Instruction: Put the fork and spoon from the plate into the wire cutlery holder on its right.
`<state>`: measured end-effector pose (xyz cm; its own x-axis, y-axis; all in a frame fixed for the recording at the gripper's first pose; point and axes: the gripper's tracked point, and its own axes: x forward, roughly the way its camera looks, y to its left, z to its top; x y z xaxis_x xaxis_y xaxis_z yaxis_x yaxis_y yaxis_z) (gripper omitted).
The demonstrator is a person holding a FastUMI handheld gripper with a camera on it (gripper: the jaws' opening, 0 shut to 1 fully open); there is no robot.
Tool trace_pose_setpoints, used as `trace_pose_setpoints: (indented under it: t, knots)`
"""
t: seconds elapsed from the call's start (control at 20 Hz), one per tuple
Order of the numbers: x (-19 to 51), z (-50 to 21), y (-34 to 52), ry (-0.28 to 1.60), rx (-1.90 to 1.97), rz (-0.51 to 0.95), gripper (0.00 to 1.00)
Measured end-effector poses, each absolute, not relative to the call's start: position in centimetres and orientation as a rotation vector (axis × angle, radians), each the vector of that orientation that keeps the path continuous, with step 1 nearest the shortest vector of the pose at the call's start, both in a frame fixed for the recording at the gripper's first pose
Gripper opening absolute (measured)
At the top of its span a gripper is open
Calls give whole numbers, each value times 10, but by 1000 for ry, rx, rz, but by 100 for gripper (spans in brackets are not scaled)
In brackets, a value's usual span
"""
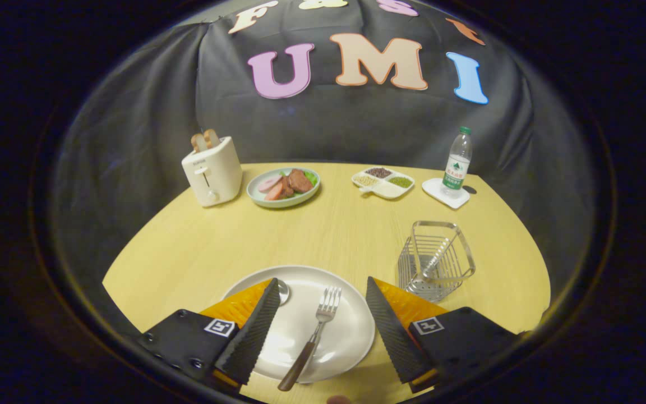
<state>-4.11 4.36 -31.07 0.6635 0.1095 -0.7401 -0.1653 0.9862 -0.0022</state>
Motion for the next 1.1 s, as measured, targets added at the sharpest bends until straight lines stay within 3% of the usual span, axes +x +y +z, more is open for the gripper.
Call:
trace_pose_setpoints:
  t: [1.1]
  knots:
    - [-106, -381, 49, 1124, -209, 235, 96]
